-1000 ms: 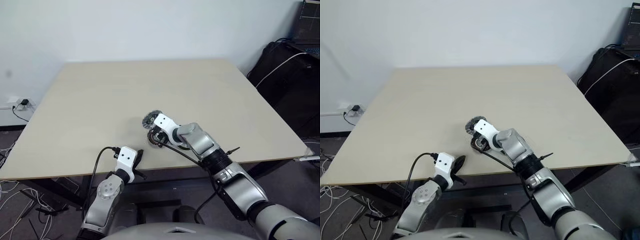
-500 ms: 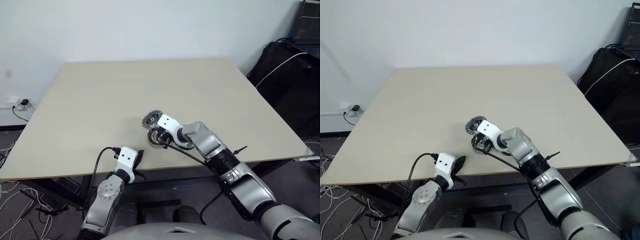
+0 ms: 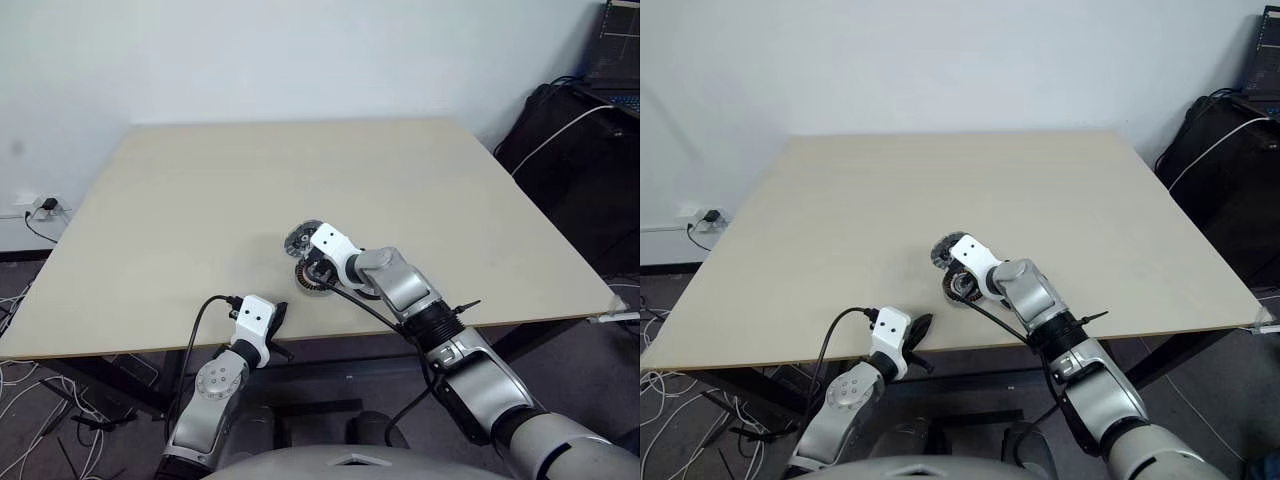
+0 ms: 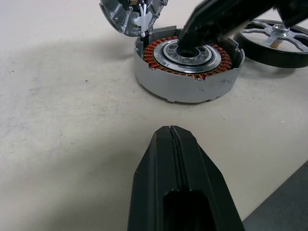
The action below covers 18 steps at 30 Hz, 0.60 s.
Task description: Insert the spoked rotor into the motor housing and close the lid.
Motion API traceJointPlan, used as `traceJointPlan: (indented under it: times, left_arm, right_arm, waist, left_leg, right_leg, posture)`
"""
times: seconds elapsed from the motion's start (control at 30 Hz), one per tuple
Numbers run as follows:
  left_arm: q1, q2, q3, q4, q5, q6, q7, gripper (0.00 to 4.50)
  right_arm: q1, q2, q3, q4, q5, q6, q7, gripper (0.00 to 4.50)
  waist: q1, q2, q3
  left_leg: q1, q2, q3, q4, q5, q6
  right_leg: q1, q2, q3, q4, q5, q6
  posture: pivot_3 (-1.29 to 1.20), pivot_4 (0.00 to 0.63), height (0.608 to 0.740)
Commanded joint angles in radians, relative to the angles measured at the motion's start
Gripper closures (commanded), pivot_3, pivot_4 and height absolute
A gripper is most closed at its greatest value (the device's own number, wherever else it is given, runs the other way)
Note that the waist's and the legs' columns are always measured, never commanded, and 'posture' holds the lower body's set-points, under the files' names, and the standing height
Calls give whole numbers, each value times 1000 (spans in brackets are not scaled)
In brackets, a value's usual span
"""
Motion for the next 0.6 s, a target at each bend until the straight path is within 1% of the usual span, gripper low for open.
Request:
traceJointPlan:
  times: [0.03, 0.17, 0.27, 0.47, 0.6]
  left_arm:
    - [-10, -2, -1, -15, -2, -25, -2, 4500]
    - [-7, -1, 1, -19, -3, -23, 0, 4500]
    - [-5, -1, 4, -13, -3, -28, 2, 4500]
    - [-6, -4, 6, 7, -3, -44, 4, 4500]
    - [1, -5, 4, 7, -3, -48, 4, 4500]
  right_arm:
    - [-27, 14, -14, 36, -7, -33, -18, 4468]
    - [-32, 27, -21, 69, -6, -49, -25, 4468]
    - [-33, 24, -29, 54, 2, -53, -18, 4468]
    - [-19, 1, -98, -57, 35, -27, -26, 4468]
    - [49, -49, -150, -192, 57, 26, -30, 4468]
  waist:
    - [-3, 0, 0]
    - [-10, 0, -1]
    - [-11, 0, -1]
    - [-8, 0, -1]
    - [-5, 0, -1]
  left_leg:
    - [0, 0, 0, 0, 0, 0]
    - [0, 1, 0, 1, 0, 0]
    - [0, 1, 0, 1, 1, -1]
    - [0, 1, 0, 1, 1, -1]
    - [0, 1, 0, 1, 1, -1]
  right_leg:
    - [0, 0, 0, 0, 0, 0]
    - [1, 0, 0, 0, 2, 0]
    - [1, 1, 0, 0, 4, 0]
    - [0, 1, 0, 0, 5, -1]
    - [0, 0, 1, -1, 4, -1]
  posture:
    - [0, 0, 740]
    - [0, 0, 740]
    - [0, 0, 740]
    - [0, 0, 740]
    - [0, 0, 740]
